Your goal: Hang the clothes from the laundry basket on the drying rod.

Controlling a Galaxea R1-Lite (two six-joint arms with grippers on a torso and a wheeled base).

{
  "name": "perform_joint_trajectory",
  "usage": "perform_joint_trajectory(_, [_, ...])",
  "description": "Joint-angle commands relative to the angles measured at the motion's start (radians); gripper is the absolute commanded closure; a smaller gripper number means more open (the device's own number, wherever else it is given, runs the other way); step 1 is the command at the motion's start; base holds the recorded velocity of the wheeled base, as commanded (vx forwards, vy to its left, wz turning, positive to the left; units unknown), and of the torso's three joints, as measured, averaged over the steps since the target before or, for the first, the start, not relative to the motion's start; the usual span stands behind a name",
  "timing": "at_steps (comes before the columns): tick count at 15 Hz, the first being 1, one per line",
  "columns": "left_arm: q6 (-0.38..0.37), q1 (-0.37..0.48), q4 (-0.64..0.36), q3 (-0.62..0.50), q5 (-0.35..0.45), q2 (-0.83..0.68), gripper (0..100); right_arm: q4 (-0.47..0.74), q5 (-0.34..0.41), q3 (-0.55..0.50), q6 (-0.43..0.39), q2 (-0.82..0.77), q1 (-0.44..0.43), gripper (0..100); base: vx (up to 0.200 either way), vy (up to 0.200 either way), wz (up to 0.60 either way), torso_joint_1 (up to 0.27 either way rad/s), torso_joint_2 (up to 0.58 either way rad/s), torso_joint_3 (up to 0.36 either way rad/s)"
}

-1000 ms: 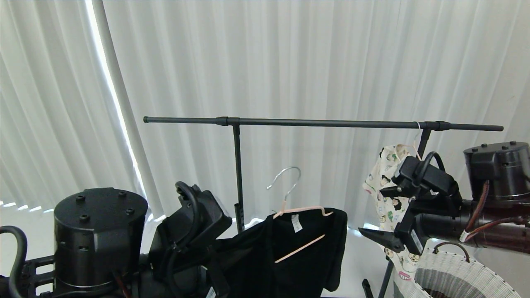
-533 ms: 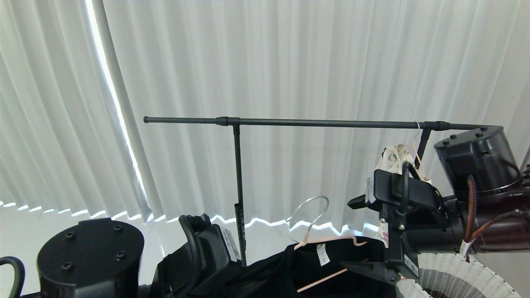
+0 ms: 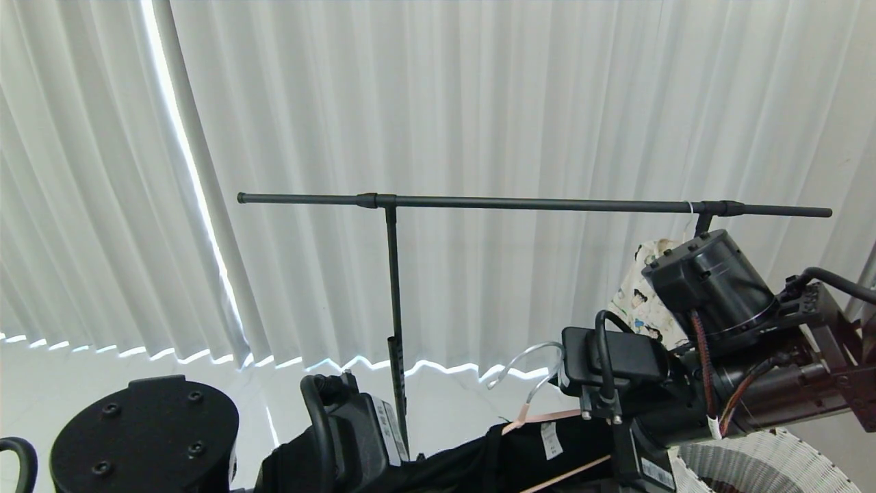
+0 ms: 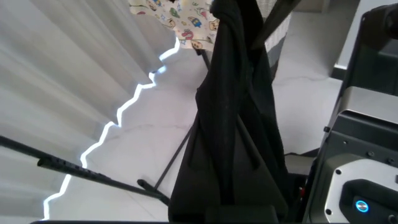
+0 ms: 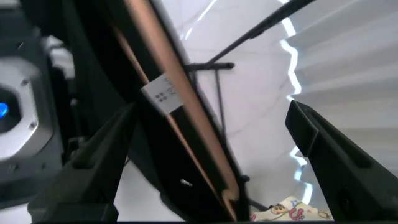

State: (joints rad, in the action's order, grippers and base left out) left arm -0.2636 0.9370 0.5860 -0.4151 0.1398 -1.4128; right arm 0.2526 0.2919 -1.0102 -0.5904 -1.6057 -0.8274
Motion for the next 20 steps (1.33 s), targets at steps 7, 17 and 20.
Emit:
perform_joint_trajectory(7, [-0.012, 0.003, 0.0, -0.004, 0.007, -0.002, 100, 0.022, 0.007, -0.002, -0.025, -0.006, -0.002, 100, 0.0, 0.0, 0.0, 0.0, 0.0, 0.0])
perform_joint_trajectory(17, [-0.034, 0.003, 0.0, -0.002, 0.006, -0.003, 0, -0.044, 0.004, 0.001, -0.1, -0.003, -0.004, 100, 0.0, 0.0, 0.0, 0.0, 0.0, 0.0])
perform_joint_trajectory(20, [-0.036, -0.034, 0.0, -0.004, -0.002, -0.003, 0, -0.088, -0.002, 0.005, -0.161, 0.029, 0.01, 100, 0.0, 0.0, 0.0, 0.0, 0.0, 0.0])
